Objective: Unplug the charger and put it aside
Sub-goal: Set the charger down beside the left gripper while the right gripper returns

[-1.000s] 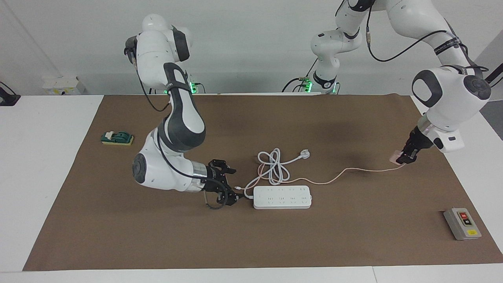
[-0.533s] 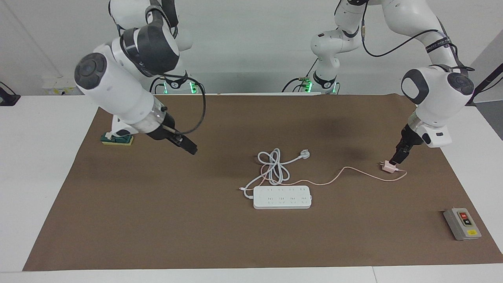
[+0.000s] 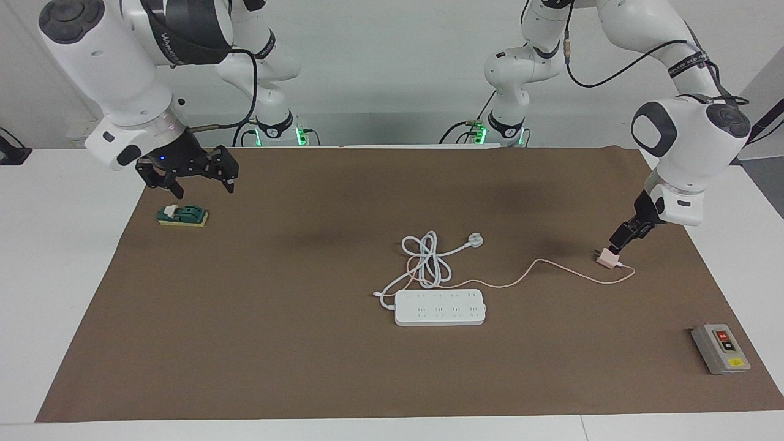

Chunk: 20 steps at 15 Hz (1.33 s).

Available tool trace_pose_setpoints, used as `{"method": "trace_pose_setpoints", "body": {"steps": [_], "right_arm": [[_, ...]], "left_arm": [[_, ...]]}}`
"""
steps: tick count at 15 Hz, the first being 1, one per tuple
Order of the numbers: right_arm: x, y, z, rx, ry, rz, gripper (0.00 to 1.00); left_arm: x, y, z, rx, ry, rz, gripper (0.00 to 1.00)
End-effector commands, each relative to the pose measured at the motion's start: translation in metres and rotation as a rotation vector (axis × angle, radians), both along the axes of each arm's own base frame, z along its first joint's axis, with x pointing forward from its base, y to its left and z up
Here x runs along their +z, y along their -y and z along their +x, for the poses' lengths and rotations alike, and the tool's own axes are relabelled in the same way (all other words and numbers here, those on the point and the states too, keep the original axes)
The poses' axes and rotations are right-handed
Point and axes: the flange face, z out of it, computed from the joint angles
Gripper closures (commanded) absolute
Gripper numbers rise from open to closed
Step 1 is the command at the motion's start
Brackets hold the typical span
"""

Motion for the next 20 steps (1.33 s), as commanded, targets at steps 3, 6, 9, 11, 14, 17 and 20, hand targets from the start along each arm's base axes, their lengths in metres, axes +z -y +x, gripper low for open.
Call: {"method": "trace_pose_setpoints", "body": {"steps": [3,6,9,11,14,17,20], "right_arm": [[-0.003,0.035,-0.056,-0.005,0.009,-0.046,0.00],[-0.014,0.043,-0.089,-0.052,0.004,-0.044,0.00],[-0.010,0.028,-0.088,-0.052,0.001,-0.042,0.00],[-0.009,0.020,-0.087,-0.044,0.008,-0.050,0.00],[-0.009,0.022,-0.087,-0.044,0.013,-0.070,0.00],[-0.008,0.023,-0.086,-0.052,0.017,-0.067,0.00],[-0.008,0.025,-0.086,-0.063,0.020,-0.066,0.00]], "left_arm": [[0.078,0.006,0.026,-0.148,-0.100,0.092,0.00],[0.144,0.032,-0.004,-0.177,-0.123,0.075,0.00],[0.190,0.056,-0.052,-0.206,-0.148,0.082,0.00],[0.199,0.061,-0.061,-0.203,-0.148,0.053,0.00],[0.200,0.057,-0.076,-0.224,-0.203,0.044,0.00],[0.182,0.069,-0.083,-0.325,-0.203,0.051,0.00],[0.155,0.069,-0.094,-0.394,-0.176,0.063,0.00]]}}
